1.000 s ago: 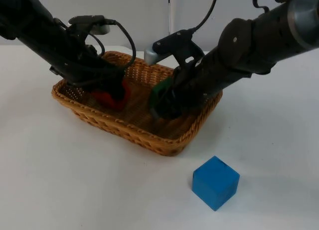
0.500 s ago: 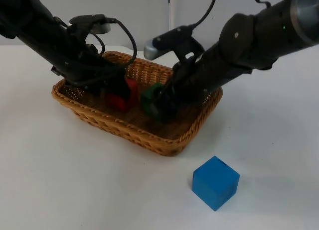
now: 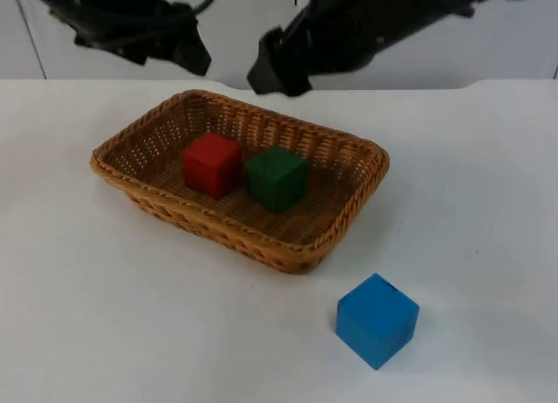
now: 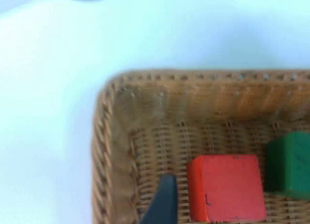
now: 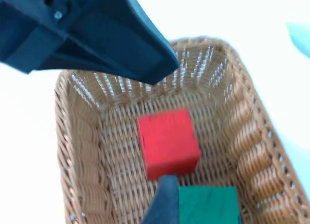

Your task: Pick up one cube with each hand and place exactly two cubes into the same basket, leaving the remaining cube outside.

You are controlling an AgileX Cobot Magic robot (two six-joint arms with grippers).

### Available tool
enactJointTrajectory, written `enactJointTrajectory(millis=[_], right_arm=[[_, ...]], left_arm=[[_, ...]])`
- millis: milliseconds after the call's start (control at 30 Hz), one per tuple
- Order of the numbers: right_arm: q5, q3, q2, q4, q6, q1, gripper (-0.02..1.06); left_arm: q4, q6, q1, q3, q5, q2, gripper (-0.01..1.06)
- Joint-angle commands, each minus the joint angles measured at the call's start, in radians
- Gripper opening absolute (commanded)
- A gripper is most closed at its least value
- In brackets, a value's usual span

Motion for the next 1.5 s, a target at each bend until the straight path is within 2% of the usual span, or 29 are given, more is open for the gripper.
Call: enactJointTrajectory(millis=[0,333,600,933,1367,1467], right_arm=[[0.03,-0.004,-0.054,-0.006,-0.005,0.003,0.72],[0.118,-0.004,-0.189,-0.006,-0.005,0.003,0.72],[0.218,-0.004,-0.263,-0.006,-0.001,0.003,0.72],[0.297,-0.004,-0.297,-0.006,0.008,0.003,0.72],[0.324,-0.004,-0.317,0.002,0.025,0.003,0.72],[0.319,0.008,-0.327,0.002,0.025,0.003,0.72]], left_arm=[[0.036,-0.044,0.0,-0.006,0.011,-0.053,0.78],[0.072,-0.06,0.0,-0.006,0.115,-0.169,0.78],[0.121,-0.131,0.0,-0.006,0.189,-0.248,0.78],[0.119,-0.144,0.0,-0.006,0.237,-0.35,0.78],[0.117,-0.153,0.0,-0.004,0.315,-0.403,0.78],[0.112,-0.153,0.0,0.011,0.307,-0.415,0.78]])
